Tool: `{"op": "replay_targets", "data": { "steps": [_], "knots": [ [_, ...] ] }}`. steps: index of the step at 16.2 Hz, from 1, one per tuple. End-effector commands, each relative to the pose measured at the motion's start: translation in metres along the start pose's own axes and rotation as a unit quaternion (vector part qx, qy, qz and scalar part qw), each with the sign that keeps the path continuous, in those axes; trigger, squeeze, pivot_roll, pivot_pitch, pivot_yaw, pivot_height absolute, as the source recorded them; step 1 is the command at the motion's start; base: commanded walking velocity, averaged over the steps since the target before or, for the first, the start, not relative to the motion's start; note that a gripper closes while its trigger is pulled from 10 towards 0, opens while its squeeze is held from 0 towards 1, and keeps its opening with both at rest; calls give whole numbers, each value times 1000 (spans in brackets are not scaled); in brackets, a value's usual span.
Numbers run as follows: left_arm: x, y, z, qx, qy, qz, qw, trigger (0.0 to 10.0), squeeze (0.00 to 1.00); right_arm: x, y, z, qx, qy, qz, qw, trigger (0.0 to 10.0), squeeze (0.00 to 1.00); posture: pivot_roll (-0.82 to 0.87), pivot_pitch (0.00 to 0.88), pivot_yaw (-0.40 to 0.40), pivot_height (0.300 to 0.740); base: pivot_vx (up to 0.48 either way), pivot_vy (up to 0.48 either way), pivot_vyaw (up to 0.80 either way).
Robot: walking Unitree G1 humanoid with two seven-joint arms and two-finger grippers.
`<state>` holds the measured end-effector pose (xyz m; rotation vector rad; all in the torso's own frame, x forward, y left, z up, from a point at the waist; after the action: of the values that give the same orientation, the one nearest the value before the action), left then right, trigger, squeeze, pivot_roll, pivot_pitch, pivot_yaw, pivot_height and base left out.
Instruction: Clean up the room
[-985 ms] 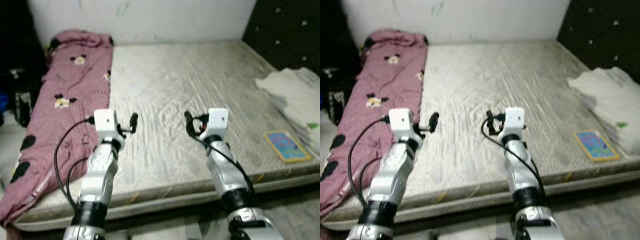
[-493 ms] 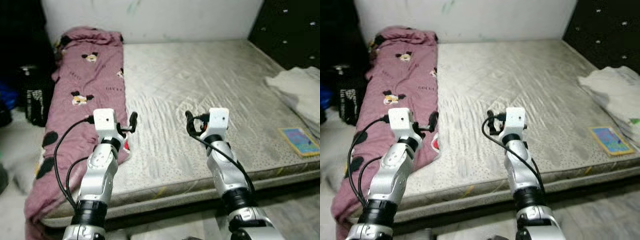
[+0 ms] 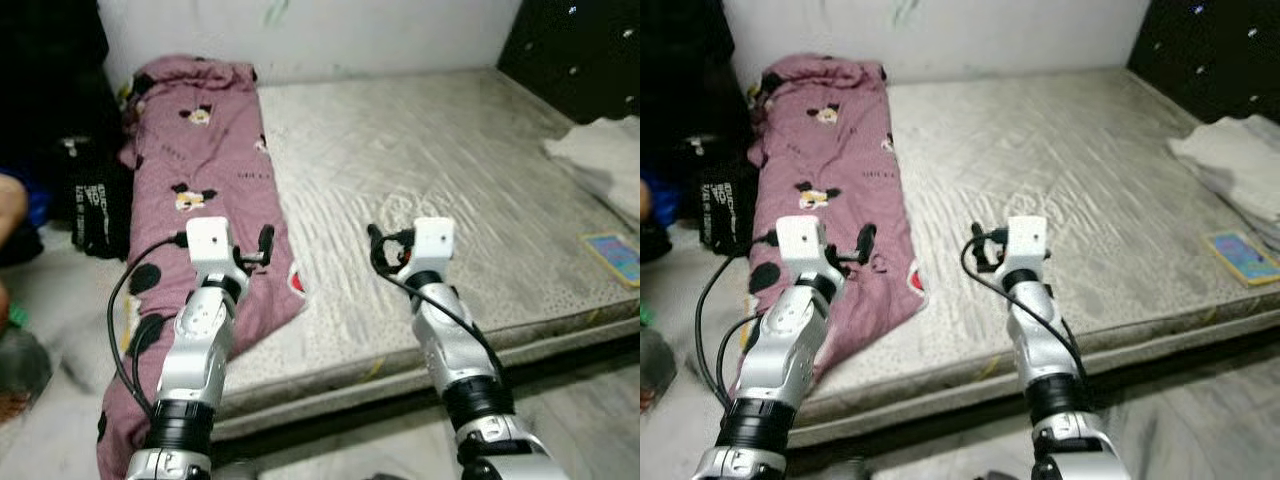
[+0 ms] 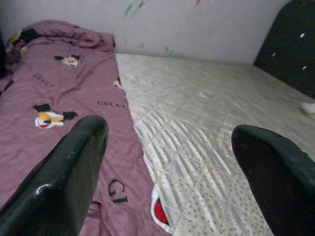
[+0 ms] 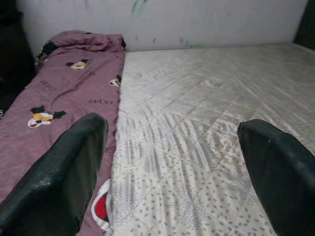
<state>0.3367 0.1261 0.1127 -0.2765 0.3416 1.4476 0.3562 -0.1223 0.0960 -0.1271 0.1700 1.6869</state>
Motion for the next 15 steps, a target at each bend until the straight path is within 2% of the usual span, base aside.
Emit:
{"op": "replay_targets", "data": {
  "steps": [1,5,6,10,15],
  "knots": [
    [10,2,4,-5,-8,16,1000,10000,0,11,-3,9,-12,-3,12,1000,10000,0,44,0,-24,740,0,480,0],
    [9,2,6,-18,-14,12,1000,10000,0,11,-3,8,-10,-3,14,1000,10000,0,44,0,-25,740,0,450,0],
    [8,1,8,-24,-31,12,999,10000,0,11,-3,8,-10,-3,14,1000,10000,0,44,0,-25,740,0,0,0],
    [4,2,7,-19,-17,-10,1000,10000,0,11,-4,9,-12,0,16,1000,10000,0,42,0,-28,740,0,0,0],
    [5,3,8,-20,-8,-13,1000,10000,0,11,-4,10,-15,-1,17,1000,10000,0,44,0,-29,740,0,0,689]
  ]
}}
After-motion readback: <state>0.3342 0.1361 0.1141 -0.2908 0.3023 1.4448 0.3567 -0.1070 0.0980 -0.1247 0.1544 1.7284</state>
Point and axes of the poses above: a point about 5 cm out from each wrist's last joint towards the gripper, its own y axis pointing back from the gripper into the wrist, its own z axis along the axis of the wrist's last joint, x = y × z, the point moved 2 cm from there along -y, pointing out of the wrist towards the gripper, and after that the axes turned 14 degrees about y, right-handed, at the moved point
